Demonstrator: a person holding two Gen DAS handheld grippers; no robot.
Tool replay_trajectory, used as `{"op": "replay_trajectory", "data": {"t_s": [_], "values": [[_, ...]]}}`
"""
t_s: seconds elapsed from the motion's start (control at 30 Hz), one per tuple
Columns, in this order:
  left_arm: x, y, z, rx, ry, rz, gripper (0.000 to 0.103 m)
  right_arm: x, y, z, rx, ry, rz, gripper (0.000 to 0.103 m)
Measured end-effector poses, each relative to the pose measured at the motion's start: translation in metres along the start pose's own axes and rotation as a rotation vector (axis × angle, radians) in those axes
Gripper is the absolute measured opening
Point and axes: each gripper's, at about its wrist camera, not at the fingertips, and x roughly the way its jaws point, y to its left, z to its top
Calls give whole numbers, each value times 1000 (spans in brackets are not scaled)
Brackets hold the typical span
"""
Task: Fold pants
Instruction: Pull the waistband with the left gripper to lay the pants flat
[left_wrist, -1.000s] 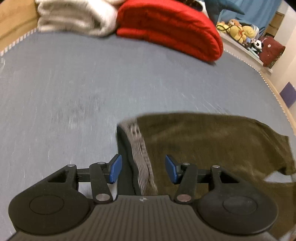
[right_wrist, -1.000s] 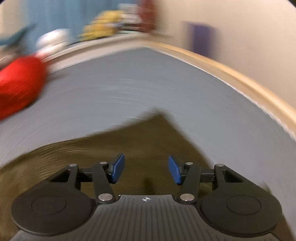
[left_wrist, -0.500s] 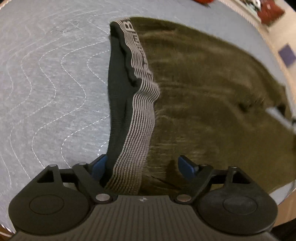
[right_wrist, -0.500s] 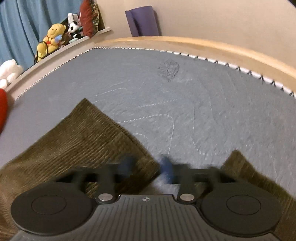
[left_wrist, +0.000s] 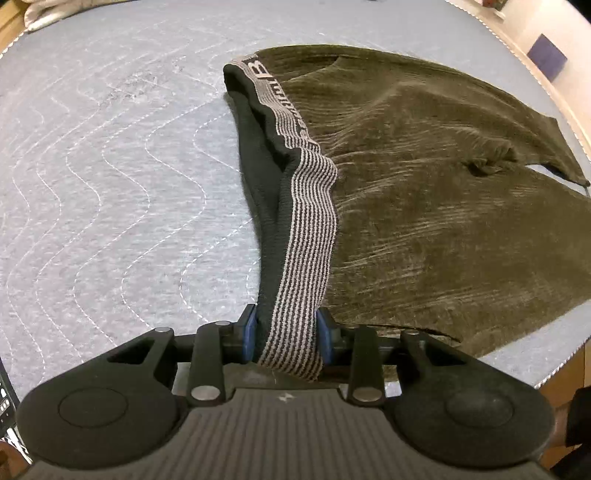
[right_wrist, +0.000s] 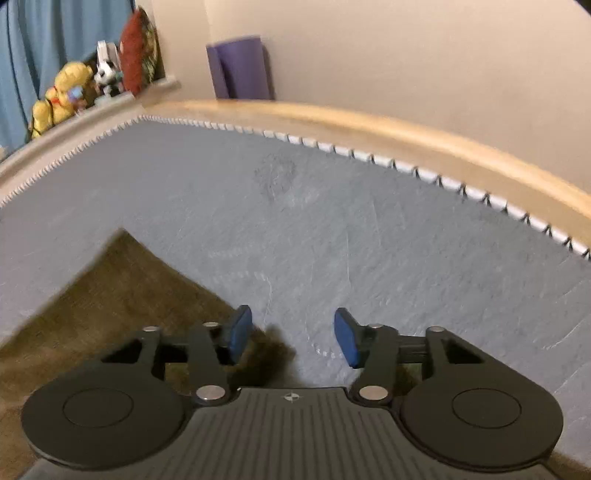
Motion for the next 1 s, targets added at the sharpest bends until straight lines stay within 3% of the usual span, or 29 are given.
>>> {"op": "replay_trajectory", "data": {"t_s": [0.17, 0.3, 0.43, 0.6, 0.7, 0.8, 1.0], "values": [[4, -18, 4, 55, 16, 73, 44, -67, 23, 10, -107, -98, 163, 52], [-26, -50, 11, 153, -145, 176, 46, -141, 54, 6, -254, -171, 342, 53], [-49, -90, 10, 216, -281, 63, 49, -227, 76, -18, -367, -240, 508, 54], [-60, -137, 5, 266, -438, 36, 49, -316, 90, -53, -403, -267, 667, 54], [-66, -154, 9, 247, -476, 18, 49, -352, 98, -67, -408, -264, 725, 54], [-77, -165, 11, 247, -589, -7, 49, -389, 108, -74, -396, -253, 764, 54], [-77, -170, 22, 205, -627, -27, 49, -451, 135, -76, -359, -208, 796, 54]]}}
